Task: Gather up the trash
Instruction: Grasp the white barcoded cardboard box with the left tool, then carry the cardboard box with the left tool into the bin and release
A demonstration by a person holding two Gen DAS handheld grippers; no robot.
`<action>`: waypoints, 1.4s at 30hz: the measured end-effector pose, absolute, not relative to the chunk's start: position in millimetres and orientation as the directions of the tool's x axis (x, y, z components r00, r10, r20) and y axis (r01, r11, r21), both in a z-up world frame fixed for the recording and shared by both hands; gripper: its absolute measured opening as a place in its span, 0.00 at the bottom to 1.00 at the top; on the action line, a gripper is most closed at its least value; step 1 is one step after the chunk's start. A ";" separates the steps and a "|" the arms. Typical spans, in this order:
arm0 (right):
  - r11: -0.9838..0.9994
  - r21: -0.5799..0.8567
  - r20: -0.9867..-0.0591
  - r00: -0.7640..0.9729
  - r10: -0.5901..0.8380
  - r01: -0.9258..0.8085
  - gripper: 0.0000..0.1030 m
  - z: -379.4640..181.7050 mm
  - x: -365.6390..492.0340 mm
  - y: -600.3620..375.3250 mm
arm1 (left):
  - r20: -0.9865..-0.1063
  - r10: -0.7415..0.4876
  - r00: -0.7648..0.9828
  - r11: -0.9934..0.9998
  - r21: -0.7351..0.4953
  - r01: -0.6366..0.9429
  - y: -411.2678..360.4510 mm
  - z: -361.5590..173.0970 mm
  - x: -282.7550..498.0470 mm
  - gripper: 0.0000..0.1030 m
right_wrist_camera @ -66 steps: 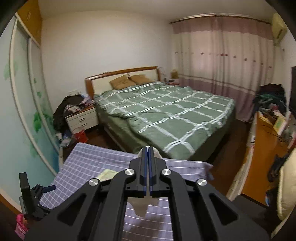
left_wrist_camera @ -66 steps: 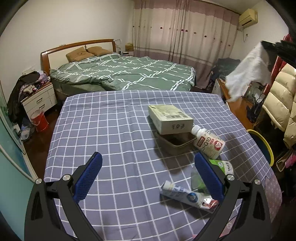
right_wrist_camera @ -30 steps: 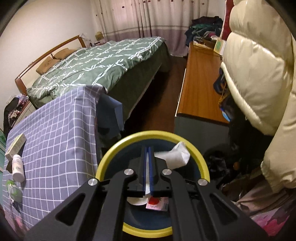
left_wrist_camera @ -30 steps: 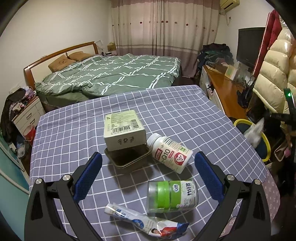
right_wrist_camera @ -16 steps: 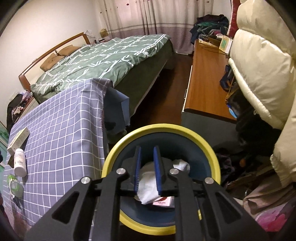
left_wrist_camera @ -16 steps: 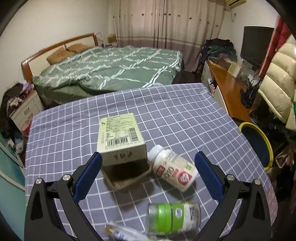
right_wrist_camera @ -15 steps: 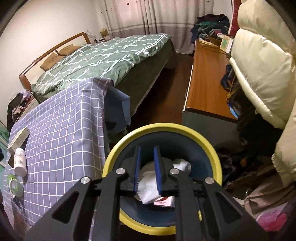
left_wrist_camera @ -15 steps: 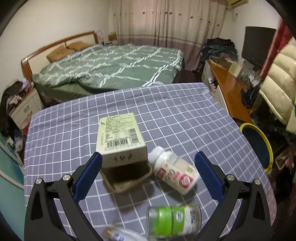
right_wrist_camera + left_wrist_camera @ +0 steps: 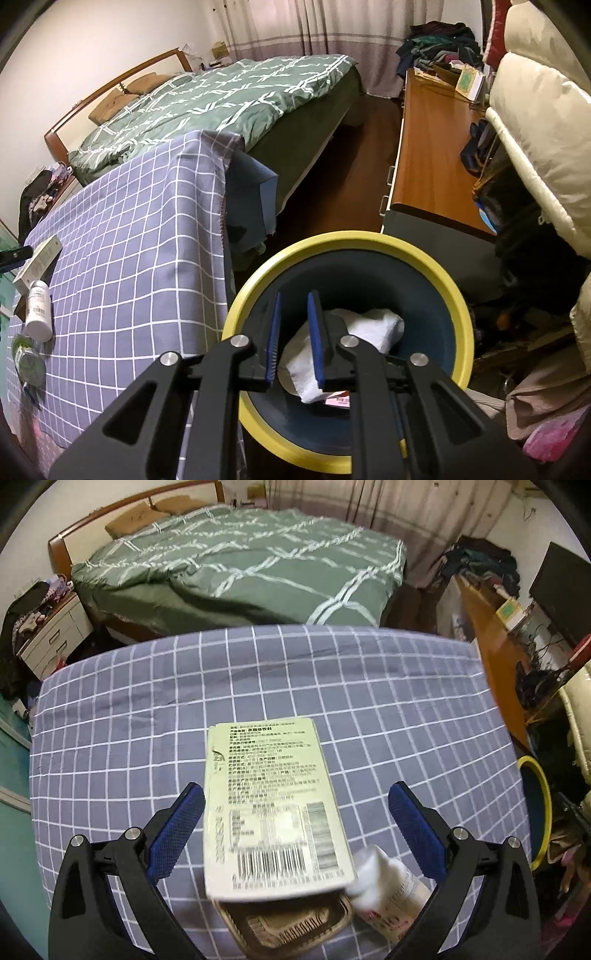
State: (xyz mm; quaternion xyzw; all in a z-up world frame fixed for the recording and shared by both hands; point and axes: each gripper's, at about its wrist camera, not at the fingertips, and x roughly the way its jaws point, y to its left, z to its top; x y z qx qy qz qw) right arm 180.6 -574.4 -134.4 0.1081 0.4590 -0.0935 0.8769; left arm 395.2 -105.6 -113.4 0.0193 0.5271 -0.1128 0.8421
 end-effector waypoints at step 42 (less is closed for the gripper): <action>0.914 0.127 -0.756 0.634 -0.162 0.385 0.20 -101.2 45.0 -624.9 | -0.867 -0.458 0.197 0.618 -0.150 0.772 -472.4 -94.4 259.4 0.70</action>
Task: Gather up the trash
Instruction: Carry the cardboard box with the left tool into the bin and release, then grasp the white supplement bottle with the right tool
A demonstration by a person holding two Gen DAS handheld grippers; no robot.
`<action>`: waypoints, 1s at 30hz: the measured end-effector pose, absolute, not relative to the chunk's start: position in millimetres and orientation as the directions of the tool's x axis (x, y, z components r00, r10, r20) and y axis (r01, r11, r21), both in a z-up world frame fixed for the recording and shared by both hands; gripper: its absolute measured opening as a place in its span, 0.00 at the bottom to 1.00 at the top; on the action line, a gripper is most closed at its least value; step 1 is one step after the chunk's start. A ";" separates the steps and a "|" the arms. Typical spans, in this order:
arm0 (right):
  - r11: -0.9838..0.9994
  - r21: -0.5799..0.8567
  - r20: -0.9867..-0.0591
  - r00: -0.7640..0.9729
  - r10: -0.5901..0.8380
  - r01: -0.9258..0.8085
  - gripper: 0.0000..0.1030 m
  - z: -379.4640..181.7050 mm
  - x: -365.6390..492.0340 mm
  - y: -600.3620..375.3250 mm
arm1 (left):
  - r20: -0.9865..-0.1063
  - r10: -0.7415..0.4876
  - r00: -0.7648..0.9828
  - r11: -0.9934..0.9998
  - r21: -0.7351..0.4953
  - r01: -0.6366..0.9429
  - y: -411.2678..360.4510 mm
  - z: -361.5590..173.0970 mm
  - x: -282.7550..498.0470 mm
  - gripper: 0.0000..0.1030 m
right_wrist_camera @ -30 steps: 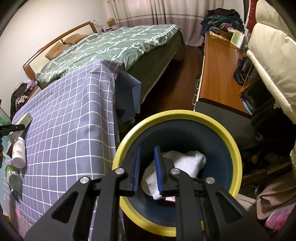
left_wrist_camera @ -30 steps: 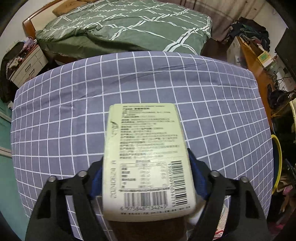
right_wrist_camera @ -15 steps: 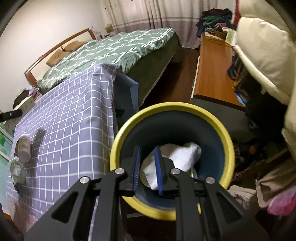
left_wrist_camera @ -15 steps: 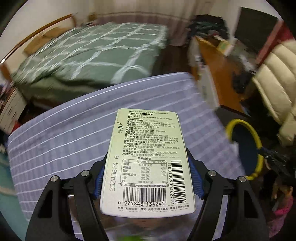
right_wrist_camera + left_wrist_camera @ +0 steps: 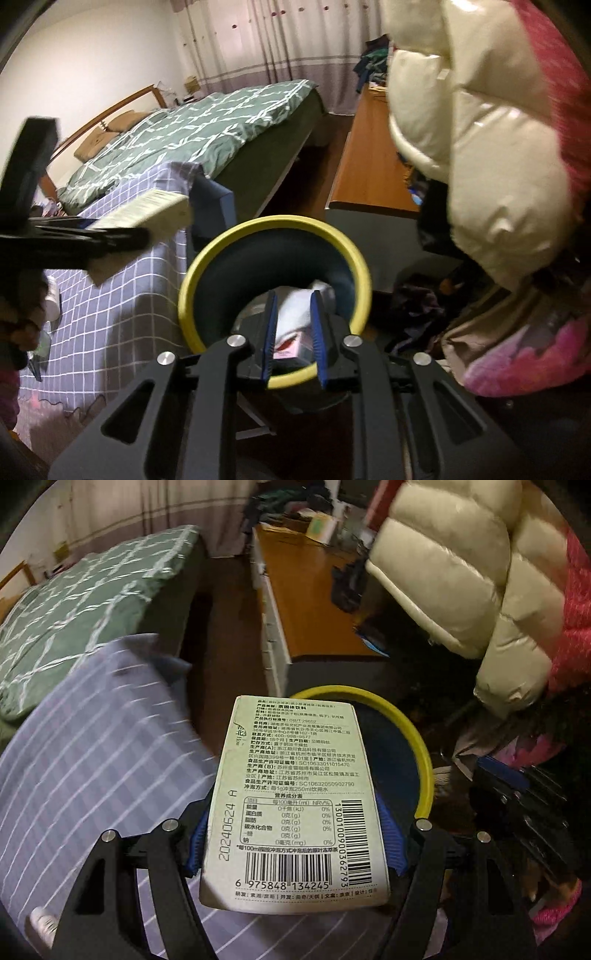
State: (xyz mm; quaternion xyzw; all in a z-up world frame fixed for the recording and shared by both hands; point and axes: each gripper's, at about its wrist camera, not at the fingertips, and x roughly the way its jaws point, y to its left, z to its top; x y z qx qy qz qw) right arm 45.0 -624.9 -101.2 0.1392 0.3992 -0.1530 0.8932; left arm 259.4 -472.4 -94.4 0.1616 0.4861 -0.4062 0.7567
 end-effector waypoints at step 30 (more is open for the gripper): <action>0.977 0.139 -0.787 0.617 0.008 0.164 0.27 -129.3 85.8 -521.2 | -0.697 -0.471 0.540 0.853 -0.204 0.481 -198.8 -28.2 194.8 0.95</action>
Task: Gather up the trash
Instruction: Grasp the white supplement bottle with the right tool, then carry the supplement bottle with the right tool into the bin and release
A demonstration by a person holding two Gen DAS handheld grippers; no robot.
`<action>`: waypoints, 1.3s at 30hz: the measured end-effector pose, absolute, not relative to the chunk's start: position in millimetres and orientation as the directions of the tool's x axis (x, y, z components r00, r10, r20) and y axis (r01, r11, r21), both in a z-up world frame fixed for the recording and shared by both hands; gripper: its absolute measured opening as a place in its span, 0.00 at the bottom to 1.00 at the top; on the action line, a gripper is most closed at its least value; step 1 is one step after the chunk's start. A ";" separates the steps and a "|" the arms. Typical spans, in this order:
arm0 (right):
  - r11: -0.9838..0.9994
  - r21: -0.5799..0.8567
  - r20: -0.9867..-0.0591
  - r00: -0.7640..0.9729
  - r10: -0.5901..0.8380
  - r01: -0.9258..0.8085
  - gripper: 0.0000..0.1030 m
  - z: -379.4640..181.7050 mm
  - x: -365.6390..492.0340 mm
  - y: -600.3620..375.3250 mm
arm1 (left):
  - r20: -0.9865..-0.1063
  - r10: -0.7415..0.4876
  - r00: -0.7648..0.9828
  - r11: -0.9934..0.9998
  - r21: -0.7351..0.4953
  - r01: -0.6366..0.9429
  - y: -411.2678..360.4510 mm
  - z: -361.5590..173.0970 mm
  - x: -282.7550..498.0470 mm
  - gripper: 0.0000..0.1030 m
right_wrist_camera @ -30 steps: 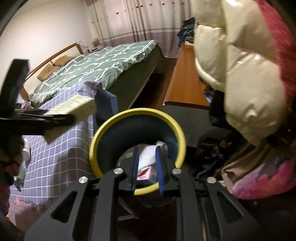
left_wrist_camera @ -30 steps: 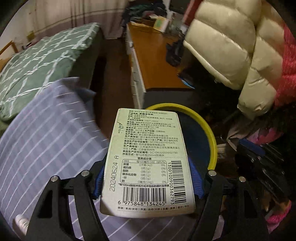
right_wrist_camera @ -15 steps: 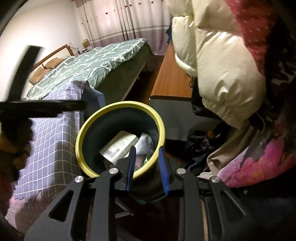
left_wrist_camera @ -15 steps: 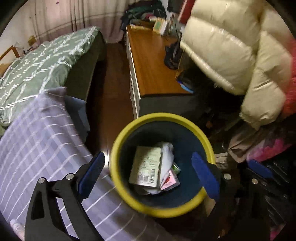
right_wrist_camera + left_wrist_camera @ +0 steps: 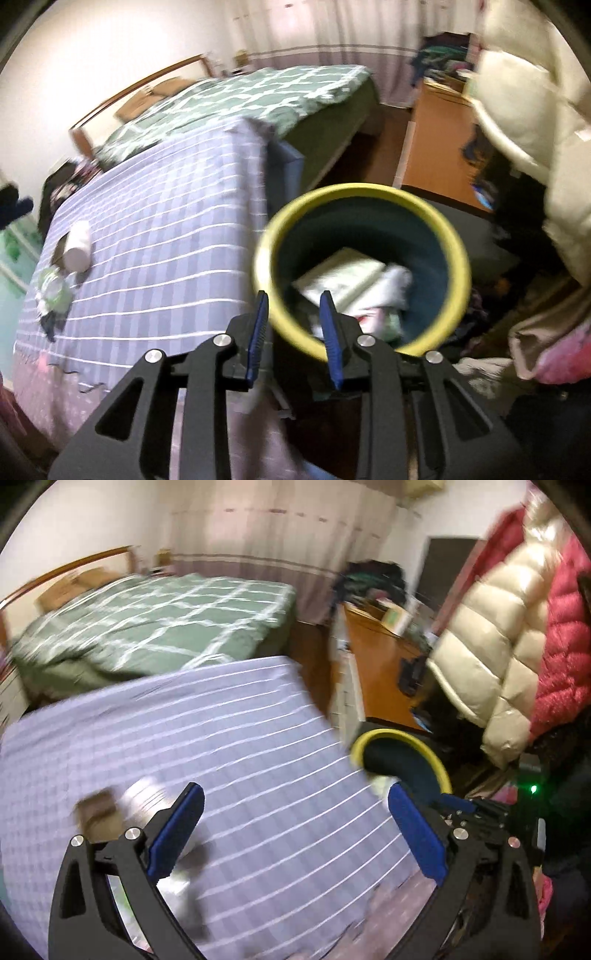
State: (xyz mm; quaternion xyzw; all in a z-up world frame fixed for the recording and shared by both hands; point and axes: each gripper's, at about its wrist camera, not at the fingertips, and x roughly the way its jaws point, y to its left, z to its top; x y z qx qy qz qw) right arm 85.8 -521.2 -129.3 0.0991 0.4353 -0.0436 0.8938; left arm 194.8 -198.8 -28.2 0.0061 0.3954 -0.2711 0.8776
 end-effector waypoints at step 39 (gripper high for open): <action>0.930 0.102 -0.845 0.463 0.269 -0.354 0.44 -165.0 269.5 -225.4 | -0.695 -0.307 0.650 0.950 -0.187 0.249 -18.8 -71.0 132.5 0.95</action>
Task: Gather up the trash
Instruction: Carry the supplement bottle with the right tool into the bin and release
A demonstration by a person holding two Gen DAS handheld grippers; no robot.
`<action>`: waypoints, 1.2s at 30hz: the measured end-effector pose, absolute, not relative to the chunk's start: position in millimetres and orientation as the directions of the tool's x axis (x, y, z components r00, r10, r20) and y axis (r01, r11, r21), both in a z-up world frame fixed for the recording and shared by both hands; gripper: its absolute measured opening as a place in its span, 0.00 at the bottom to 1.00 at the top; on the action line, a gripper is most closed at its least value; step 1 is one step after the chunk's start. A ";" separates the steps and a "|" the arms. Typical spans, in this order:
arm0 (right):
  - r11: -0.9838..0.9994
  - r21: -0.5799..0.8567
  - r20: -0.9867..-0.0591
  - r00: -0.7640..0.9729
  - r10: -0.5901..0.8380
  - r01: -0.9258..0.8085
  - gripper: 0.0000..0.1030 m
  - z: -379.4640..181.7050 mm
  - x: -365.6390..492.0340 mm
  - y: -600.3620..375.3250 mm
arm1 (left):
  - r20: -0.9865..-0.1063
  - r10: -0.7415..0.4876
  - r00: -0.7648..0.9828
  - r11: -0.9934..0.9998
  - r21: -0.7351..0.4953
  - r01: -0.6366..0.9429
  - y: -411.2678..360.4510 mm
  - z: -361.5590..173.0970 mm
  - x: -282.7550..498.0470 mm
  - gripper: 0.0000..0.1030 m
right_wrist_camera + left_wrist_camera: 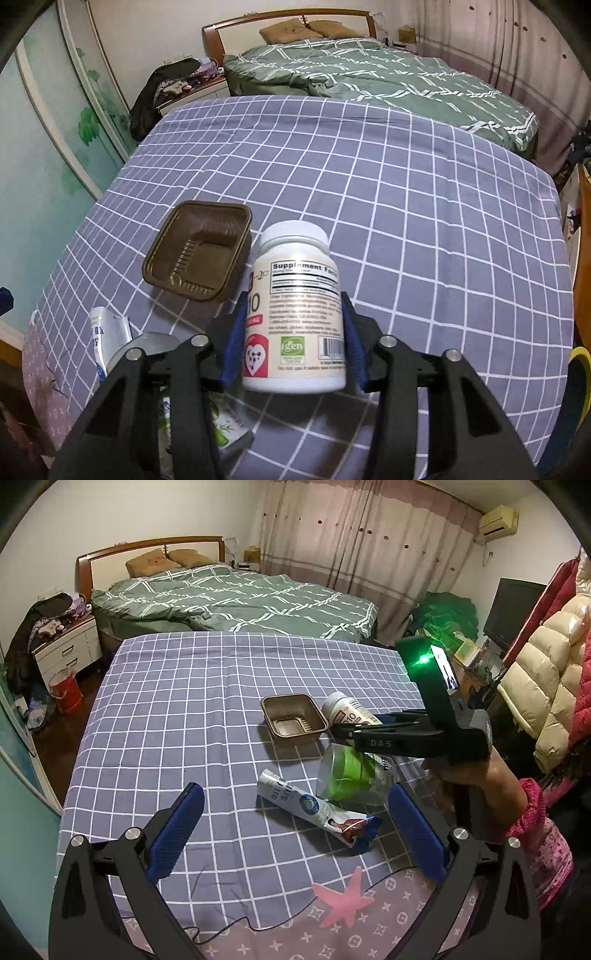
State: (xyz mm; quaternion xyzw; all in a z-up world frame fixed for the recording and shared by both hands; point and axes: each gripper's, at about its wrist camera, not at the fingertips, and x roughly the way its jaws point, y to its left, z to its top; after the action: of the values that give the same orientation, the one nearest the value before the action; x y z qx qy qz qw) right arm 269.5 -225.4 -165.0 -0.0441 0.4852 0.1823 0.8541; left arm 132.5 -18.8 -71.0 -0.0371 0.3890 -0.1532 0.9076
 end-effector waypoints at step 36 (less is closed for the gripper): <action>0.980 0.116 -0.809 0.587 0.001 0.159 0.43 -143.2 179.6 -505.4 | -0.738 -0.337 0.585 0.929 -0.158 0.336 -62.1 -93.1 147.8 0.95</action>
State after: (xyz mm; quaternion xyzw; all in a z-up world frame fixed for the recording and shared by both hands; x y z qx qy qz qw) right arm 179.6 -505.4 -143.2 0.0883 0.4520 -0.0447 0.8865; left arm 147.8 -62.1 -93.1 -0.0008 0.4147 -0.1891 0.8901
